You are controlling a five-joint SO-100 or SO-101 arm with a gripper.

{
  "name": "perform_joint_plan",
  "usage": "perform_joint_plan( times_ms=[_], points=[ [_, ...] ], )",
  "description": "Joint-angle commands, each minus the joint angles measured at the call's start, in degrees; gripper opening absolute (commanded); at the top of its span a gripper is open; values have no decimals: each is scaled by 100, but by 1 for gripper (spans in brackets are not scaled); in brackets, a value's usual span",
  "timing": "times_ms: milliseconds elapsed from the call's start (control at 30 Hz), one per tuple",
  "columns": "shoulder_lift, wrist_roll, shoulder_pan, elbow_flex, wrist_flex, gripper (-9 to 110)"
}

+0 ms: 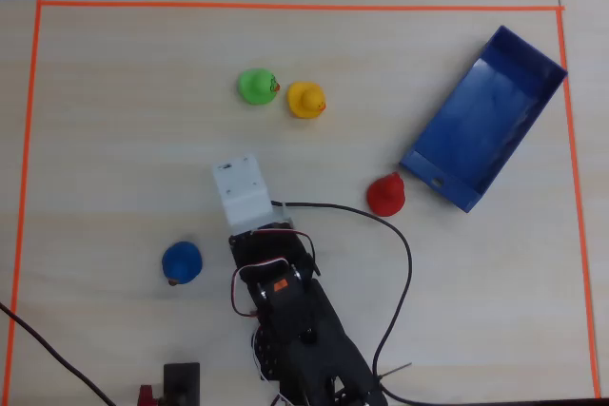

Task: Grasp blue duck and put it into box.

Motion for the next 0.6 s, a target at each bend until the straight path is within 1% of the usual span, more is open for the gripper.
perform_joint_plan(
  times_ms=[0,100,200,267,333,400,567],
  points=[
    [-2707,615,-1037,-2048,-105,17],
    [-3876,826,-1292,-3111,114,23],
    [-4535,914,-1459,-3718,343,28],
    [-4781,1028,-1582,-3876,396,32],
    [-5001,1063,-1696,-3955,492,32],
    [-5229,1151,-1784,-4069,721,35],
    [-5774,1433,-2057,-4228,1283,37]
  ],
)
